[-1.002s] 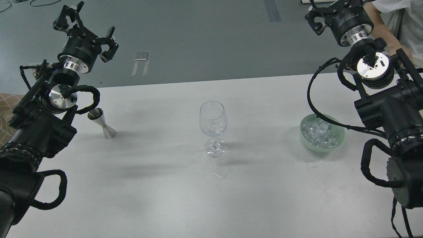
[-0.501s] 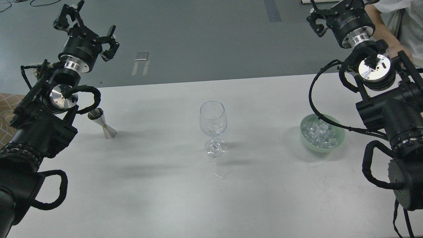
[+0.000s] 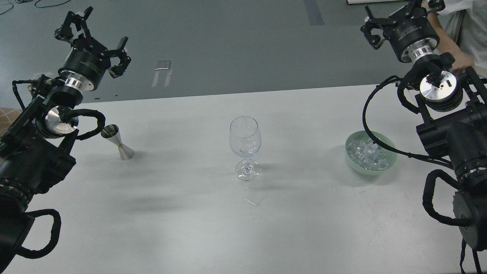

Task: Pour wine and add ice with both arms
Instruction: 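Swing the left gripper down and outward beside the metal jigger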

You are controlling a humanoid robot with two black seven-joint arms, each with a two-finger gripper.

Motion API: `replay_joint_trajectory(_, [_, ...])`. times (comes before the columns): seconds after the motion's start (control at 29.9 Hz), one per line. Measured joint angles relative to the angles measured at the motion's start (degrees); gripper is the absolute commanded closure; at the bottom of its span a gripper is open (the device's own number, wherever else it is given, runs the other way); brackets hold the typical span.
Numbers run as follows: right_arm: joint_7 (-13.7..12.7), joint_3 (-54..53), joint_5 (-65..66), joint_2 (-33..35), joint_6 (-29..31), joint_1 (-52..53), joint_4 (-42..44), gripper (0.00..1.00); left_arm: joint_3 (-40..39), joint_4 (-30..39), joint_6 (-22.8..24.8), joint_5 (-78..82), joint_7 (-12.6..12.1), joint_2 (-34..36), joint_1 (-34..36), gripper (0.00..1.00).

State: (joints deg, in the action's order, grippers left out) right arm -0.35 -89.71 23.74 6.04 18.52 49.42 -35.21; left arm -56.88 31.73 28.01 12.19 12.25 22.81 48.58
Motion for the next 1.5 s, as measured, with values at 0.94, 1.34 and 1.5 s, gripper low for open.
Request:
replay_joint_trajectory(0.94, [-0.27, -0.1, -0.74, 4.42, 0.31, -7.15, -6.91, 0.0, 2.44, 46.22, -5.33, 17.23, -1.56, 33.84, -19.21, 0.04])
replay_joint_trajectory(1.34, [-0.27, -0.1, -0.72, 4.67, 1.05, -7.75, -6.91, 0.0, 1.59, 49.27, -4.54, 17.17, 3.15, 40.39, -24.18, 0.04])
replay_joint_trajectory(1.5, [-0.27, -0.09, -0.71, 4.86, 0.93, -7.7, -7.47, 0.0, 2.61, 53.04, -5.4, 20.43, 3.51, 41.46, -25.27, 0.04])
